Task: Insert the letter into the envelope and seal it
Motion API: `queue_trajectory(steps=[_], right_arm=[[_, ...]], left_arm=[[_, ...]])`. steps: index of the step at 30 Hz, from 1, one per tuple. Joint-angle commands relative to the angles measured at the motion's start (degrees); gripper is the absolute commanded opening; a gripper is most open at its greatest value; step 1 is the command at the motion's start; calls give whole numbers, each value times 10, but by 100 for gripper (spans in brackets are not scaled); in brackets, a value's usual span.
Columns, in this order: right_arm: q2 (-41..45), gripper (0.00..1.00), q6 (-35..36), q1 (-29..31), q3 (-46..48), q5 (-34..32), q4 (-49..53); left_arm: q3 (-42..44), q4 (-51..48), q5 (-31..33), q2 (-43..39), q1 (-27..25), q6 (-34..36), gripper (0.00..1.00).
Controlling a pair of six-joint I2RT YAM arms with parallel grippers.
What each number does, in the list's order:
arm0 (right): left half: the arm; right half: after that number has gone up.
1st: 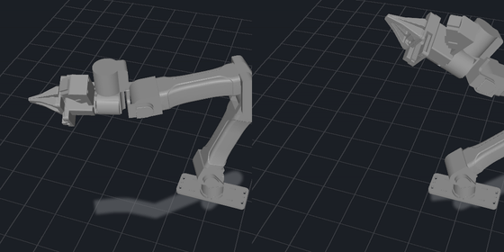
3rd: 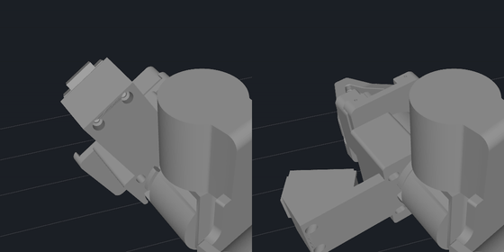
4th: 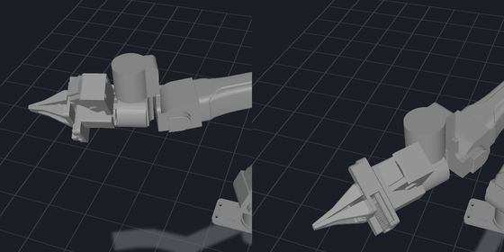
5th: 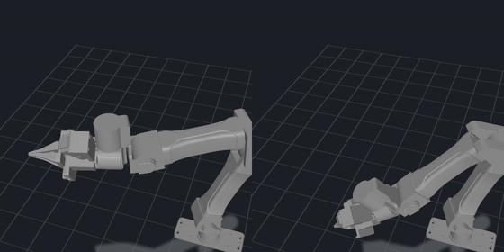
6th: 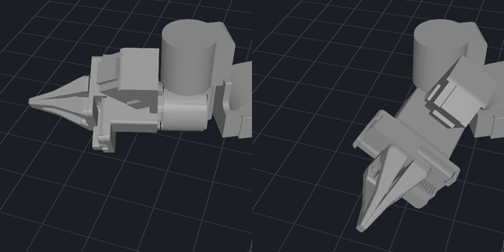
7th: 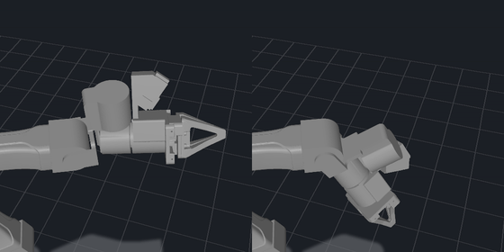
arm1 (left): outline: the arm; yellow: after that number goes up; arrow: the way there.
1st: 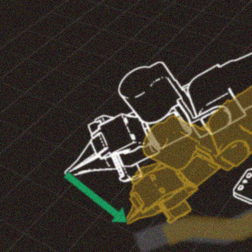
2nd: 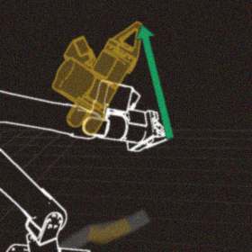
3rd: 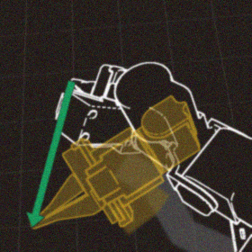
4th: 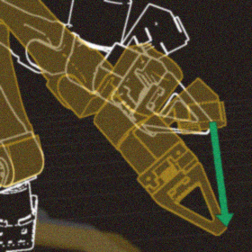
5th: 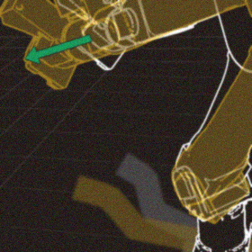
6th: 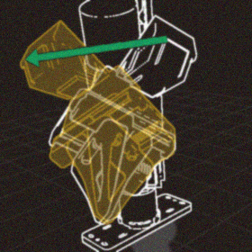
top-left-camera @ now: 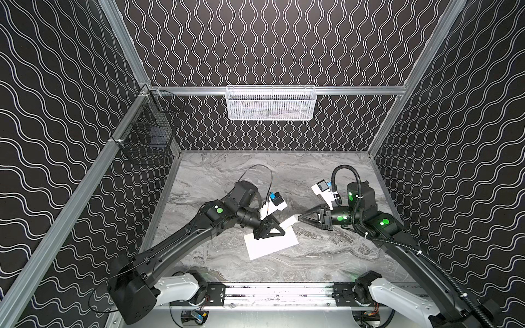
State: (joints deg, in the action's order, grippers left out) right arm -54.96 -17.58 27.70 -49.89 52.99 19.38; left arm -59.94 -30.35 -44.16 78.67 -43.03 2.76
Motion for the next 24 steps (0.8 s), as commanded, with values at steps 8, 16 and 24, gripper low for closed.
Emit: queue_trajectory(steps=[8,16,24], right_arm=[[-18,14,30,13,-25,44,14],[-32,12,96,14,-57,70,109],[-43,12,110,35,-64,98,124]], left_arm=[[-2,34,-10,-20,-21,29,0],[-24,2,8,-26,-27,61,0],[-40,13,10,-21,-32,62,0]])
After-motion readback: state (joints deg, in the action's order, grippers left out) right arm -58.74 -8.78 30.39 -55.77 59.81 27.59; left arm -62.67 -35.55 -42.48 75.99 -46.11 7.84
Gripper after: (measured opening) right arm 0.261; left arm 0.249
